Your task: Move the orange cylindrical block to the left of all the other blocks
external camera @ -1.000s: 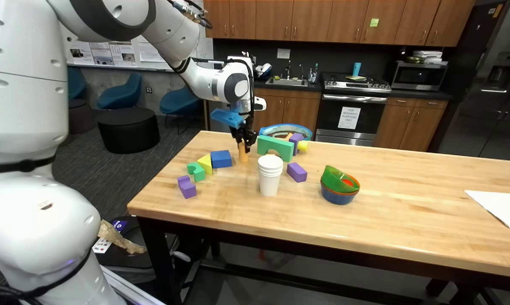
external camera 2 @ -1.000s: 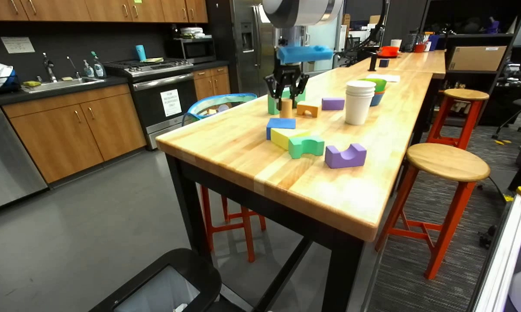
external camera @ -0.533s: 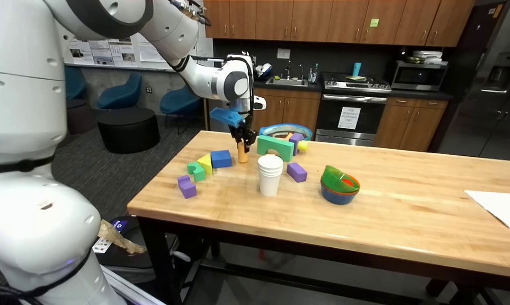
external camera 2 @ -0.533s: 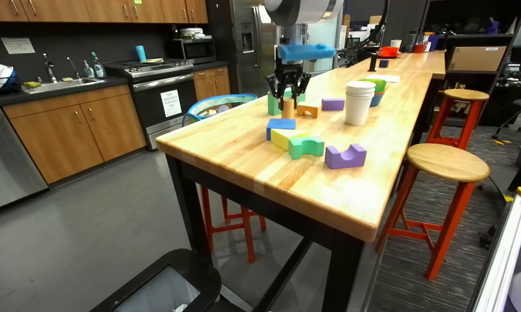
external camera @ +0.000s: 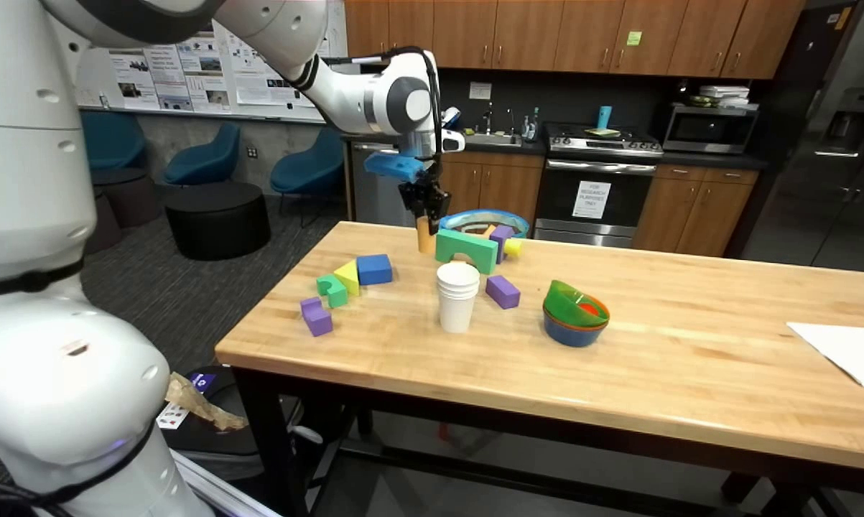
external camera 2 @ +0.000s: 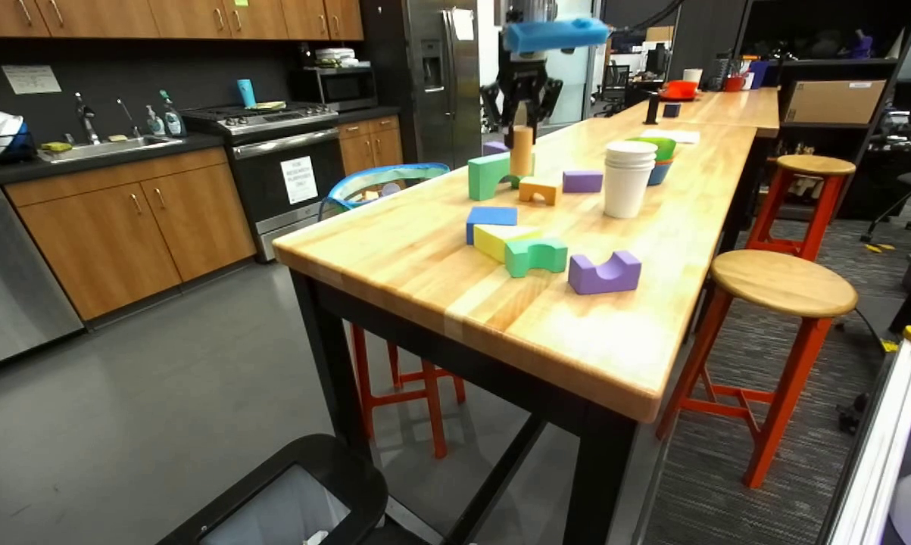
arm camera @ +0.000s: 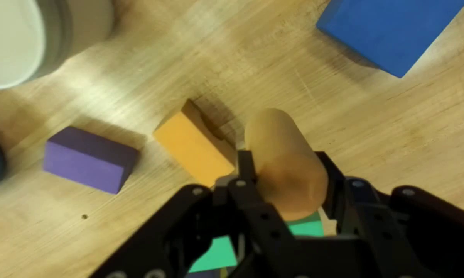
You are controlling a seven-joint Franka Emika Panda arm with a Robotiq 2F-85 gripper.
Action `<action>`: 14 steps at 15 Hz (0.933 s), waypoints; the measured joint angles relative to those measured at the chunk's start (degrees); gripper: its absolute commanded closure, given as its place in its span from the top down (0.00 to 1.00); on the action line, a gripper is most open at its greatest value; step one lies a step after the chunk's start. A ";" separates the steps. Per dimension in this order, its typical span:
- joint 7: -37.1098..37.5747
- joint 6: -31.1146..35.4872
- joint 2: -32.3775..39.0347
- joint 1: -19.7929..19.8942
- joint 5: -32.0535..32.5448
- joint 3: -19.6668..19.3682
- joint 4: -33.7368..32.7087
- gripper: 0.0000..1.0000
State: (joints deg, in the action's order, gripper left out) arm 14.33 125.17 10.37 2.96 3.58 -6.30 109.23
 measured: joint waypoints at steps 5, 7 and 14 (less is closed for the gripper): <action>-0.15 -7.19 -7.82 2.56 4.61 -2.43 -1.09 0.16; -0.70 -8.95 -10.33 4.42 5.41 -3.50 -1.22 0.16; -9.81 -8.03 -12.16 10.59 3.18 -8.49 -1.96 0.16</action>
State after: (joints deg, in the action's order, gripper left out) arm 4.52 117.14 -1.79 13.55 6.75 -14.78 107.28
